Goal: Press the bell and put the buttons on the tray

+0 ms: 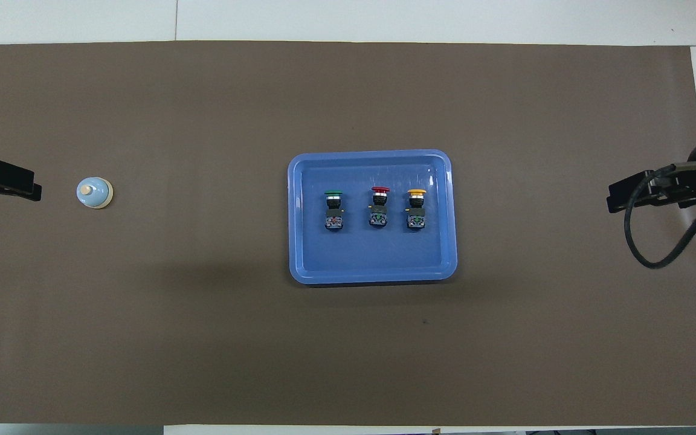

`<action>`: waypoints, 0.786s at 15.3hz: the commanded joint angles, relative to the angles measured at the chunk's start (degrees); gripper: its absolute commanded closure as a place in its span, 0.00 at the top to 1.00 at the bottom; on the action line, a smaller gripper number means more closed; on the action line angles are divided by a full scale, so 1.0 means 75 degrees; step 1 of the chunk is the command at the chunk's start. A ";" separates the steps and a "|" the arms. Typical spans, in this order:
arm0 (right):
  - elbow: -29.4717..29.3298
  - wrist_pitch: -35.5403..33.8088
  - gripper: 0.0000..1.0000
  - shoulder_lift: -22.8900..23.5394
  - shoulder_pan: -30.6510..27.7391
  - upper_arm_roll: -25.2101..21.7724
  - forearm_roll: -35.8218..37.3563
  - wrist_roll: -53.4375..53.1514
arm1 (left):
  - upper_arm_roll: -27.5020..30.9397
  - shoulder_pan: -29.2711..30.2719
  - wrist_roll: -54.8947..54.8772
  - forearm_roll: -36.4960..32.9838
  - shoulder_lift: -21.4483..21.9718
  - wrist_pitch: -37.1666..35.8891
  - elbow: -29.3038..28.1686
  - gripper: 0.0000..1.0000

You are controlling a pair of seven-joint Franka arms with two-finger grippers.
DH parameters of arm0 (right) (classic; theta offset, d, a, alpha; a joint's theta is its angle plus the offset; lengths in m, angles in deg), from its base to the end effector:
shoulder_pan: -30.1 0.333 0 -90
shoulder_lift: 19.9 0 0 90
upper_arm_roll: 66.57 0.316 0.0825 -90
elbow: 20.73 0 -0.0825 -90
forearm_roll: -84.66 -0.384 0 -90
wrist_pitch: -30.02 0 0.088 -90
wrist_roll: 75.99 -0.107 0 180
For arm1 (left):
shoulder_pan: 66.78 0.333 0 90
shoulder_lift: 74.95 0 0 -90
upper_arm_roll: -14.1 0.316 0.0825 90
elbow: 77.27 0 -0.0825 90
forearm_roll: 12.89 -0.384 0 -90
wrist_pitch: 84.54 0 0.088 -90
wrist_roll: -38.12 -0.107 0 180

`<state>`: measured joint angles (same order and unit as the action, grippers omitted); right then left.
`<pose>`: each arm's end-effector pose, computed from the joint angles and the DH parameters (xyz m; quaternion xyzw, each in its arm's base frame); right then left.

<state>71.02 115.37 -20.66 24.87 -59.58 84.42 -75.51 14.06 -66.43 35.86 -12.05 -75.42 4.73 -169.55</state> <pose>0.5405 0.0175 0.6107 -0.9986 -0.0195 0.0493 0.0007 0.5539 0.0014 0.6002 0.9994 -0.0169 -0.0302 0.0080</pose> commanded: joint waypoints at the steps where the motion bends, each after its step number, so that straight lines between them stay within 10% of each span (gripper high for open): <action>1: -0.0035 -0.0083 1.00 -0.0016 -0.0135 0.0111 0.0102 0.0206 | 0.0017 -0.0023 0.0009 -0.0018 0.0156 0.0180 -0.0212 1.00; 12: -0.0011 -0.0236 1.00 -0.0087 -0.0205 0.0099 0.0079 0.0183 | 0.0017 -0.0023 0.0009 -0.0018 0.0156 0.0203 -0.0224 1.00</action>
<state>71.01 114.62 -20.72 24.37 -59.60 84.69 -75.51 14.06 -66.43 35.86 -12.05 -75.42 4.81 -169.55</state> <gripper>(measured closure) 0.000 0.000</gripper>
